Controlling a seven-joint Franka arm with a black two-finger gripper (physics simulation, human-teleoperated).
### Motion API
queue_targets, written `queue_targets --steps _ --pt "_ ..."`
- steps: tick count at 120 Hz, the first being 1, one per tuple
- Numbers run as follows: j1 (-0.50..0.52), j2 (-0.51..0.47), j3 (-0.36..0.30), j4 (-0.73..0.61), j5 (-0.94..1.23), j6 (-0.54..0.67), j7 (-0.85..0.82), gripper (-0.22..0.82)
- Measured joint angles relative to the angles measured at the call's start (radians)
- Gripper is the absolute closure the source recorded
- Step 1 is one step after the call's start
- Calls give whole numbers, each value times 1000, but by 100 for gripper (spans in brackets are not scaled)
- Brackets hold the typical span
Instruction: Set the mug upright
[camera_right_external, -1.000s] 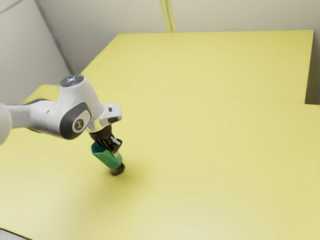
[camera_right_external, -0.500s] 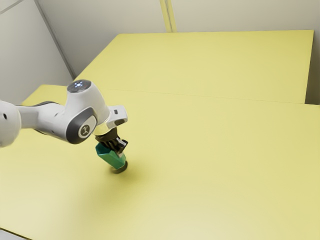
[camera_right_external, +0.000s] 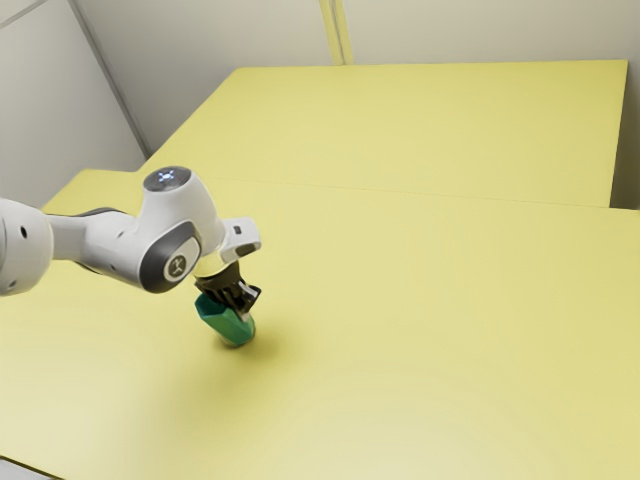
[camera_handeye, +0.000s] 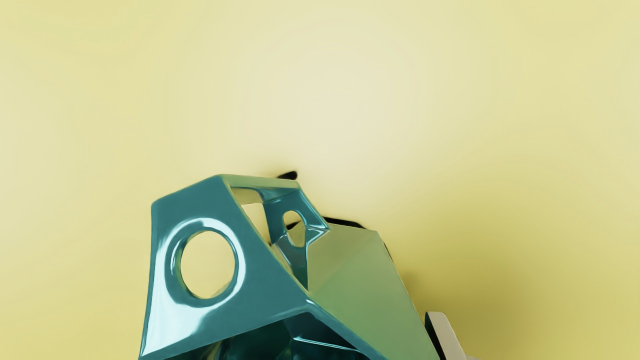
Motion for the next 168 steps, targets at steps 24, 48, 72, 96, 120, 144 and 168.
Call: queue_targets --steps 24,48,72,96,120,144,168 --pt "-4 0 1 0 -10 4 -1 57" --pt "-14 -47 1 3 -13 5 2 24" --pt "-25 -92 -7 5 -15 2 6 10" --pt "-24 -126 -20 7 -15 -6 10 5" --pt "-20 -95 -33 169 -26 -147 12 3" --pt "-8 -56 -41 356 -61 -385 12 2" --pt "-5 11 -41 554 -82 -584 11 2"
